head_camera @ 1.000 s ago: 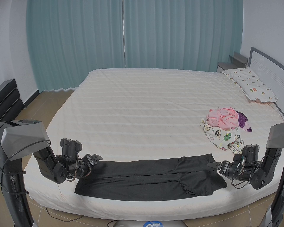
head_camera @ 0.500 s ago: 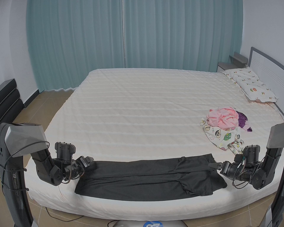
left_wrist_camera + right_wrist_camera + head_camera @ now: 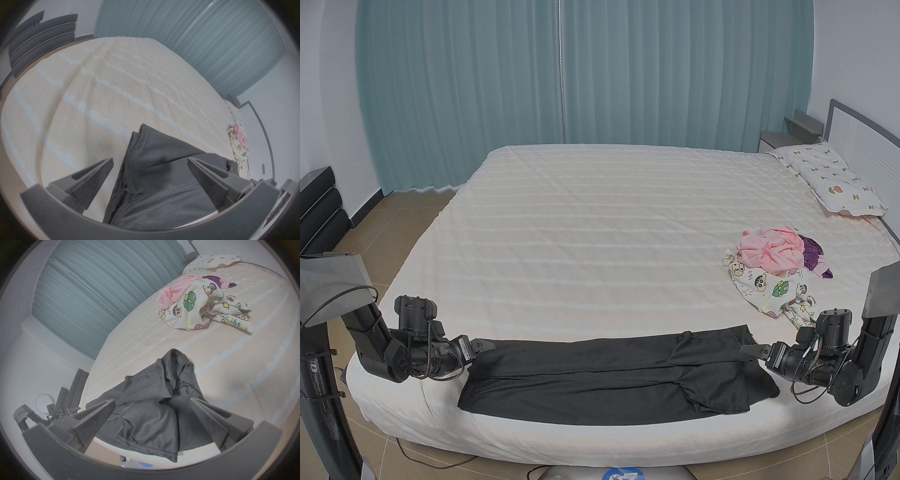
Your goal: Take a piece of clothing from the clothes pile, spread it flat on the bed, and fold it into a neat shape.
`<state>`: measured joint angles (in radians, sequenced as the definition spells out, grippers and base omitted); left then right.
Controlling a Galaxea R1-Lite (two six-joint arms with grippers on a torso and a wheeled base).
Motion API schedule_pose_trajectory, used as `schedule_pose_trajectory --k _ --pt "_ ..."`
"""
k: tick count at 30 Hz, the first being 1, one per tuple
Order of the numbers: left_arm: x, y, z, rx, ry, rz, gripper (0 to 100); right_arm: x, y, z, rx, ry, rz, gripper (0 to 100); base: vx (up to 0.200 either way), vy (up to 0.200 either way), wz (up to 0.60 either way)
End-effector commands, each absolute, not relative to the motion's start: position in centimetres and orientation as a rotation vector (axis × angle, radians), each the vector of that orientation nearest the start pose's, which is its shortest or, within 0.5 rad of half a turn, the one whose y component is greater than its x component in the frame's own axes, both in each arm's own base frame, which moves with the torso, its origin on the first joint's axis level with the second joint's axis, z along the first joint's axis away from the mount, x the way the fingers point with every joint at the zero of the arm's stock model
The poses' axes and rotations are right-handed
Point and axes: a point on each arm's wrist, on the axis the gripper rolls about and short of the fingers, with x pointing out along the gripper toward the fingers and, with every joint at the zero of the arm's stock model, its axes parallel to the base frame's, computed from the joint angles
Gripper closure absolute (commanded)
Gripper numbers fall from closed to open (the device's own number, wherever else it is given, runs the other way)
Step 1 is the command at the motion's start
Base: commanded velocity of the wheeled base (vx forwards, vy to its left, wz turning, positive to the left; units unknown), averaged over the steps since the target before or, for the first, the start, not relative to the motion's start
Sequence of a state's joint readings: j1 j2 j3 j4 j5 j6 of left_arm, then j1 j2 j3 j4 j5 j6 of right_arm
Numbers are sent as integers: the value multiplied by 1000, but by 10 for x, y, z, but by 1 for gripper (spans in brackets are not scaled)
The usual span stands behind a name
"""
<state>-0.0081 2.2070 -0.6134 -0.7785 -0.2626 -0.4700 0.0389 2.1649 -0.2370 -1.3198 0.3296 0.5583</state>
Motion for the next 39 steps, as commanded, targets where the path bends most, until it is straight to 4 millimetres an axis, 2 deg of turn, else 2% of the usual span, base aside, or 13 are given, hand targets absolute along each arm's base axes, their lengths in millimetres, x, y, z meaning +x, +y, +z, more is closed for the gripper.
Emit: schedule_pose_trajectory --k 1,7,15,16,39 --pt "322 -14 -22 -507 896 -83 0 259 18 0 624 697 179 0 0 0 0" --pt "325 -24 -34 -474 926 -109 0 260 19 -1 621 698 184 0 0 0 0" --pt "324 -26 -35 -468 930 -111 0 260 21 0 619 700 191 0 0 0 0" --pt "323 -26 -35 -468 931 -110 100 260 21 0 619 698 191 0 0 0 0" --pt "326 -22 -33 -488 918 -97 100 254 21 -1 620 714 182 0 0 0 0"
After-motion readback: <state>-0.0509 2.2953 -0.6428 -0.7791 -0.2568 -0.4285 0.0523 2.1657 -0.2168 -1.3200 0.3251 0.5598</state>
